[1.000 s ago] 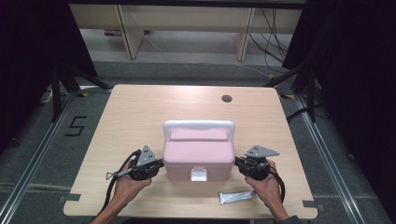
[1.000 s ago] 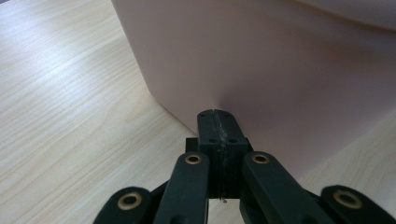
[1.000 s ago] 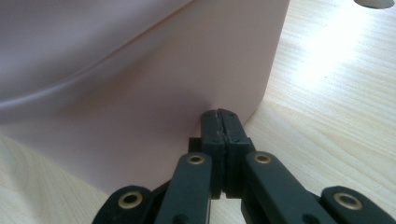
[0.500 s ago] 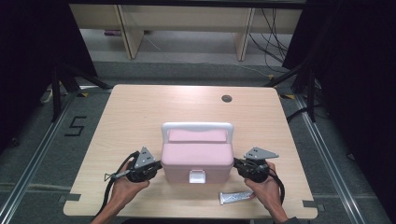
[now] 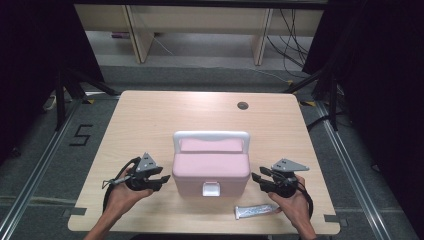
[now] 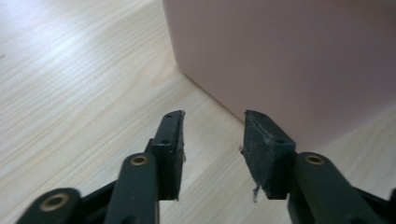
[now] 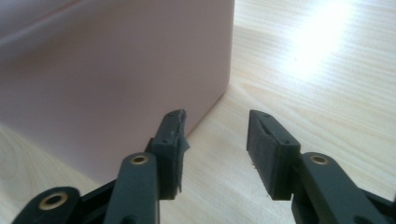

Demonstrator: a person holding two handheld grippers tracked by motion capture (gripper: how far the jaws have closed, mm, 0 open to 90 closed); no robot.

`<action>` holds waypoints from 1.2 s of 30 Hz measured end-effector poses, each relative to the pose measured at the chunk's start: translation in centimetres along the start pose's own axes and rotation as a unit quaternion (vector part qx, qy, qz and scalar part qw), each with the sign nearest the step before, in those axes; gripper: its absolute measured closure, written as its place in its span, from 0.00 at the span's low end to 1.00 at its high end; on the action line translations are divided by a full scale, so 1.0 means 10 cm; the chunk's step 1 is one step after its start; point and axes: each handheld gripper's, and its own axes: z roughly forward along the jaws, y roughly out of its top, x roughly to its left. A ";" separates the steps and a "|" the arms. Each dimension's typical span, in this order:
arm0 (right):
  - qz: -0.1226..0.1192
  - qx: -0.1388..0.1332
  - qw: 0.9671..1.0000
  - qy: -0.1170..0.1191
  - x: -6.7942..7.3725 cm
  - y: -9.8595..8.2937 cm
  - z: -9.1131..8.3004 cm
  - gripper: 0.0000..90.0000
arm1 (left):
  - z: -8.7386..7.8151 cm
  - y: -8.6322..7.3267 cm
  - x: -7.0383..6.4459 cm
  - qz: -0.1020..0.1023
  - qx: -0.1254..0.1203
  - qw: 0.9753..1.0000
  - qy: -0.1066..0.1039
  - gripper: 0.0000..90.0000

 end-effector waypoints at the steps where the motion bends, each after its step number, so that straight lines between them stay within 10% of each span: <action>1: 0.019 -0.001 1.000 0.008 0.02 -0.01 0.01 0.58 | -0.01 0.00 0.01 -0.007 -0.004 1.000 0.001 0.59; 18: 0.055 0.020 0.998 -0.005 -0.03 -0.08 -0.01 0.36 | -0.19 0.11 0.17 -0.030 0.013 0.999 -0.015 0.34; 36: 0.036 0.017 0.999 0.004 -0.12 -0.10 0.00 0.32 | -0.75 0.61 0.29 0.033 0.004 0.999 -0.031 0.35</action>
